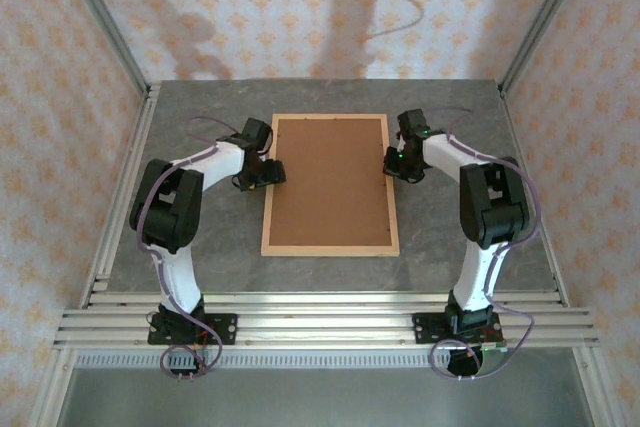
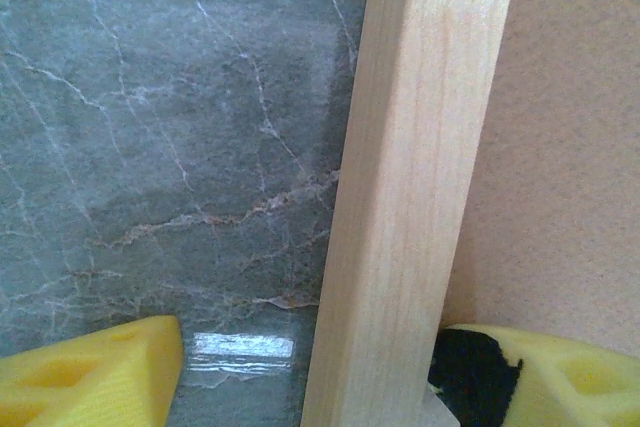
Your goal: Put the photo into the frame
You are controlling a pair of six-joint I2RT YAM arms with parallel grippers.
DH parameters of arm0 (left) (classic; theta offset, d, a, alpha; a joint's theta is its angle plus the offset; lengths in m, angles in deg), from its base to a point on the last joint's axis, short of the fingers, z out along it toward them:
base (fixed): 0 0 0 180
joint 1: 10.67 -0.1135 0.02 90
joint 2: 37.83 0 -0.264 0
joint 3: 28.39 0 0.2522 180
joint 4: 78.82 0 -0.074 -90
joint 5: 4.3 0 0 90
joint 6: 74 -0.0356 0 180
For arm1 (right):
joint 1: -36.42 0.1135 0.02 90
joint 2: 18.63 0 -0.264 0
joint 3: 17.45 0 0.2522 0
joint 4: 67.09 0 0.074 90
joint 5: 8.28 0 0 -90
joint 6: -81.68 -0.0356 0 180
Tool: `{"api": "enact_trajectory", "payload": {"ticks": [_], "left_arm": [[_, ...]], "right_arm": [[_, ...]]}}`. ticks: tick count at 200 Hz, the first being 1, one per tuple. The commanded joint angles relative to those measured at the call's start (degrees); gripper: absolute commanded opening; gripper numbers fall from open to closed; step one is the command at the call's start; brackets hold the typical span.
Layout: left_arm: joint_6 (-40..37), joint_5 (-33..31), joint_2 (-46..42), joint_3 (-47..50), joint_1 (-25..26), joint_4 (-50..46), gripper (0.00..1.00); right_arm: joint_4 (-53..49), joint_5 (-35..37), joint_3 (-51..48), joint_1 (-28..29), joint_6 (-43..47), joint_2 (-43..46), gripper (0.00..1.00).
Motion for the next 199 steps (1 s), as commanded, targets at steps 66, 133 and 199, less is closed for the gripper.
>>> {"api": "enact_trajectory", "payload": {"ticks": [66, 133, 199], "left_arm": [[0.38, -1.61, -5.11, 0.51, 3.19, -6.77, 0.75], [3.5, -4.15, -15.4, 4.98, 1.72, -5.4, 0.76], [7.41, -2.12, -24.77, 18.49, 1.17, -5.28, 0.76]], "right_arm": [[-7.3, 5.22, 0.47, 2.01, -0.76, -1.76, 0.1], [-7.12, 5.76, -0.14, 2.0, -0.8, -0.71, 0.1], [-6.46, 5.55, -0.65, 1.97, -0.98, -0.32, 0.1]]}}
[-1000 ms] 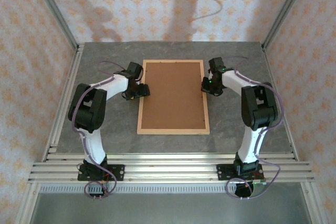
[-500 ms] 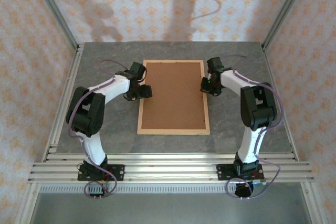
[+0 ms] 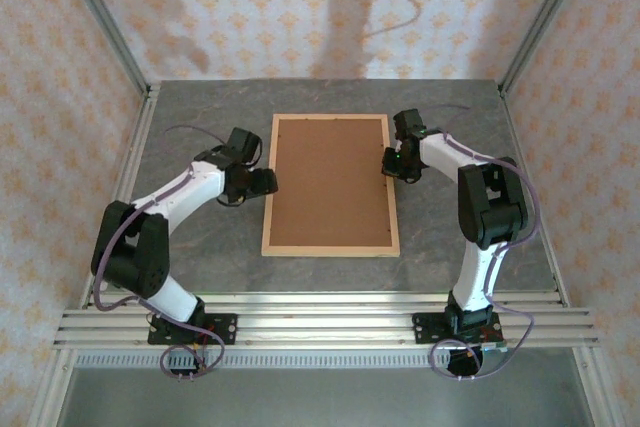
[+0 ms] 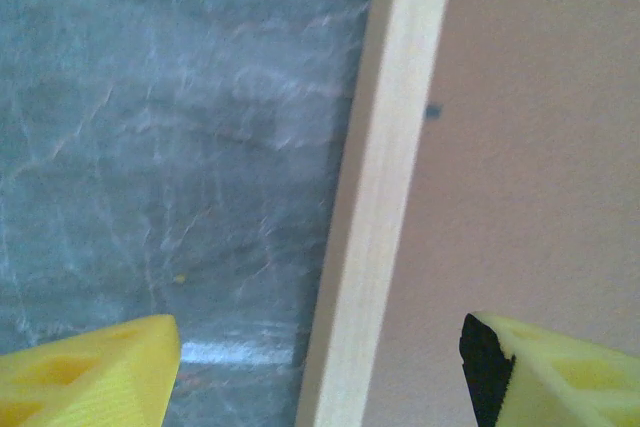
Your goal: Put the photo into the frame
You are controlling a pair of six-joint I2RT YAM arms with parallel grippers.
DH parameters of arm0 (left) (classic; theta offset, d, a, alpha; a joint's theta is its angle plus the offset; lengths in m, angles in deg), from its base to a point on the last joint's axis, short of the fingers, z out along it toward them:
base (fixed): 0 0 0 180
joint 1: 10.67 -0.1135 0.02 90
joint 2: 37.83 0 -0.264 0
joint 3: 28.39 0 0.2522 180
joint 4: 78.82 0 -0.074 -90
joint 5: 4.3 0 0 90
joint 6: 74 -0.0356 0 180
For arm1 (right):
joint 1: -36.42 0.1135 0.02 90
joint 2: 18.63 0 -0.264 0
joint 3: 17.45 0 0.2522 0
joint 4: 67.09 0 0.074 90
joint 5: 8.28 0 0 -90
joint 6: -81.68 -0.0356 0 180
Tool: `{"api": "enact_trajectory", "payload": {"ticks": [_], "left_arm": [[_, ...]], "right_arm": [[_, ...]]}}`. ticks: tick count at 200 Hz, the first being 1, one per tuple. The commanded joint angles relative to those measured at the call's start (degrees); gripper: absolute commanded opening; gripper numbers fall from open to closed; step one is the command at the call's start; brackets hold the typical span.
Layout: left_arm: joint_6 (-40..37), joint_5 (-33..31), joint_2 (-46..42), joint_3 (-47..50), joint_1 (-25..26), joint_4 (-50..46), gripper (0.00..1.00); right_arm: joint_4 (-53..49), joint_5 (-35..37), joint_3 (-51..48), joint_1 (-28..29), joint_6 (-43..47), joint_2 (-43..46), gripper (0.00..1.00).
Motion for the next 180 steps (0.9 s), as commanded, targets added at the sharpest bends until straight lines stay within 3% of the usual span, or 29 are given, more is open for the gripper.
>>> {"api": "enact_trajectory", "payload": {"ticks": [1, 65, 109, 180], "left_arm": [[3.24, 0.35, -3.3, 5.27, -0.52, -1.06, 0.76], [3.64, 2.07, -10.71, 14.85, -0.47, -2.95, 0.76], [3.46, 5.39, -9.5, 15.83, 0.17, -1.59, 0.76], [3.82, 5.44, -7.64, 15.7, 2.11, -0.68, 0.76]], "right_arm": [[-4.96, 1.72, -1.34, 0.79, -0.97, -0.28, 0.1], [-4.31, 1.26, -1.61, 0.81, -1.36, -0.55, 0.1], [-4.19, 1.01, -1.84, 0.81, -1.53, -0.68, 0.1], [-4.09, 0.85, -1.84, 0.81, -1.44, -0.98, 0.1]]}}
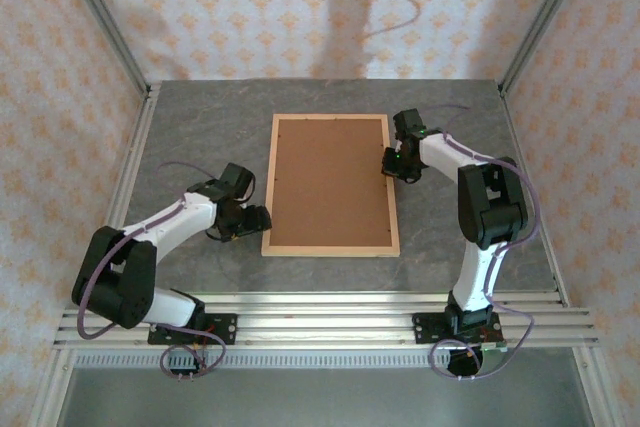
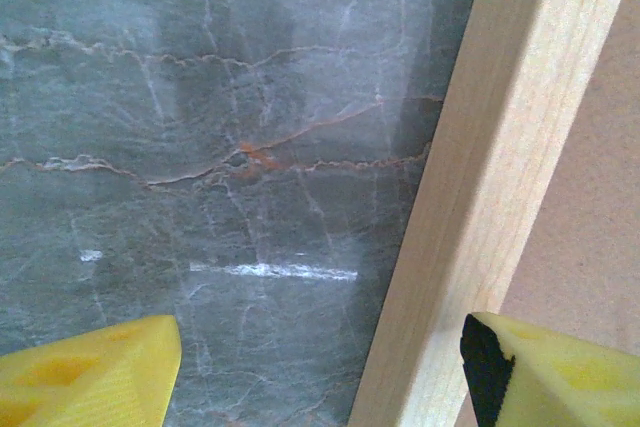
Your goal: Put the photo into the frame
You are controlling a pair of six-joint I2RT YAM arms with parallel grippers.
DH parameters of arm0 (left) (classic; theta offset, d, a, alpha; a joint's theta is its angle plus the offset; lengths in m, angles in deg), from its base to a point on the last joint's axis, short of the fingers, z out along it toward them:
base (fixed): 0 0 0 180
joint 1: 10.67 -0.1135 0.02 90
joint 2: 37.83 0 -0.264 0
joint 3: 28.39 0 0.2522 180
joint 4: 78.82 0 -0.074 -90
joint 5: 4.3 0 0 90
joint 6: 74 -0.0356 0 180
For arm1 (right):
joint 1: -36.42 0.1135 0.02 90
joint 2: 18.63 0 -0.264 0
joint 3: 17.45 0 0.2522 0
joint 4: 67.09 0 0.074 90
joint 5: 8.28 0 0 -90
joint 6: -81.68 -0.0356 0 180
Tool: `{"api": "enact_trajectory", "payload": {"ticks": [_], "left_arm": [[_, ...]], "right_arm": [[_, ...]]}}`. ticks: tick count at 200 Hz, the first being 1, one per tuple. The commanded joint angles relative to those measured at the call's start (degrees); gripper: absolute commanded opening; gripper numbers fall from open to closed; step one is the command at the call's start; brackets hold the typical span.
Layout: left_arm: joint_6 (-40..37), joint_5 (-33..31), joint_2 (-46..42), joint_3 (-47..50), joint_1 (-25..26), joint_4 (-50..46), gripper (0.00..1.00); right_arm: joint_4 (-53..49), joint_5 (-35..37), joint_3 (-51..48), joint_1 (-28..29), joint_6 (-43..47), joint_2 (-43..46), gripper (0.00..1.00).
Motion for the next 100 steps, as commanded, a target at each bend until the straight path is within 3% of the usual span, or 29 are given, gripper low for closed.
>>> {"api": "enact_trajectory", "payload": {"ticks": [1, 100], "left_arm": [[0.93, 0.41, 1.06, 0.52, 0.56, 0.25, 0.76], [2.13, 1.33, 4.87, 1.34, 2.97, 2.98, 0.76]], "right_arm": [[-4.1, 0.85, -1.86, 0.77, -1.28, -1.02, 0.1], [-4.02, 0.71, -2.23, 0.74, -1.22, -1.01, 0.1]]}}
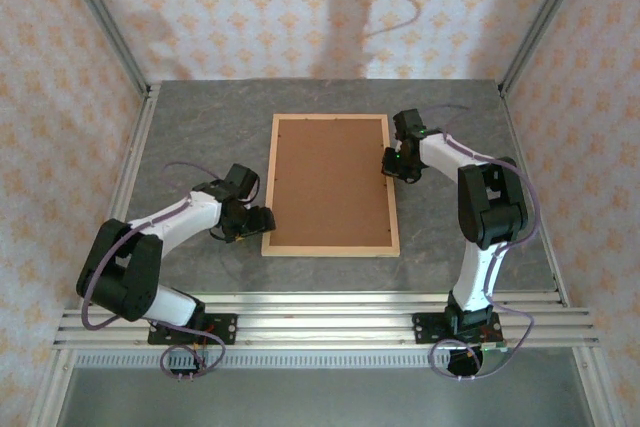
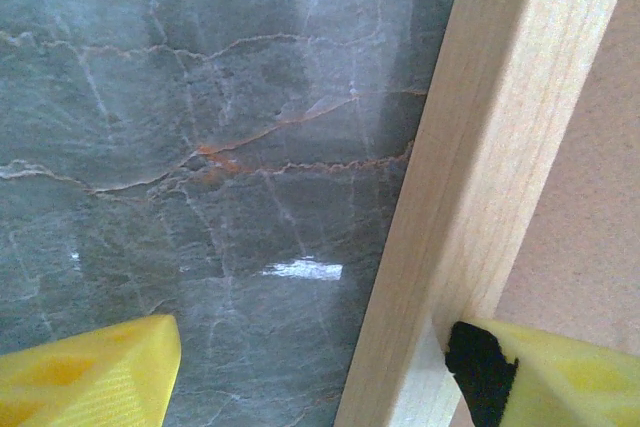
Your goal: Put the photo into the frame
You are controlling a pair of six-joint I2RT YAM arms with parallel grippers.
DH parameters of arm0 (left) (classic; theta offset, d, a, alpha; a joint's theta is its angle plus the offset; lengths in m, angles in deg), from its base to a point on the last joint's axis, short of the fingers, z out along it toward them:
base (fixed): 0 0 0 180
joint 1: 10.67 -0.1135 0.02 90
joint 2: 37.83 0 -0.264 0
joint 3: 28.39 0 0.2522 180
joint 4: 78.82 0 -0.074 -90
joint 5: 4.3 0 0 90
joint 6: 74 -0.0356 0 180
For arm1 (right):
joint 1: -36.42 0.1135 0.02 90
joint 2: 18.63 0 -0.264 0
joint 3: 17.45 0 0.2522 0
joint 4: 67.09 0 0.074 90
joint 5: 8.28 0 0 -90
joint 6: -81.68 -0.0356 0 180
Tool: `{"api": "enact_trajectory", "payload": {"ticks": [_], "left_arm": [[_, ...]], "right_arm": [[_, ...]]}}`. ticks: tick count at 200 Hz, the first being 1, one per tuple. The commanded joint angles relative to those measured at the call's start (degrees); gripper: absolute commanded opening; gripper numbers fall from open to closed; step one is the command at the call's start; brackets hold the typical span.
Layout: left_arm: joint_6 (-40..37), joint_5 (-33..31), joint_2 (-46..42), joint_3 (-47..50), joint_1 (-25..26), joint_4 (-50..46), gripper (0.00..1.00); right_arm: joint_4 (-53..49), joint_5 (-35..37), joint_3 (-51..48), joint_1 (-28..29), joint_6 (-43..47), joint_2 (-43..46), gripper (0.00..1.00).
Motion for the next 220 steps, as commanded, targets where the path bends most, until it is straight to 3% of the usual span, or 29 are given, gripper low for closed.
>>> {"api": "enact_trajectory", "payload": {"ticks": [1, 84, 176, 220], "left_arm": [[1.25, 0.43, 2.36, 1.43, 1.6, 1.04, 0.76], [4.36, 0.51, 5.04, 3.59, 5.27, 4.8, 0.76], [4.54, -3.63, 13.24, 1.78, 9.78, 6.0, 0.76], [4.79, -3.35, 11.32, -1.04, 9.91, 3.87, 0.76]], "right_arm": [[-4.04, 0.73, -2.19, 0.76, -1.22, -1.02, 0.1], [-3.73, -0.06, -1.92, 0.77, -1.48, -1.82, 0.1], [-2.52, -1.39, -2.49, 1.5, -2.06, -2.37, 0.1], [-3.11, -0.5, -2.16, 1.52, -1.69, -2.21, 0.1]]}}
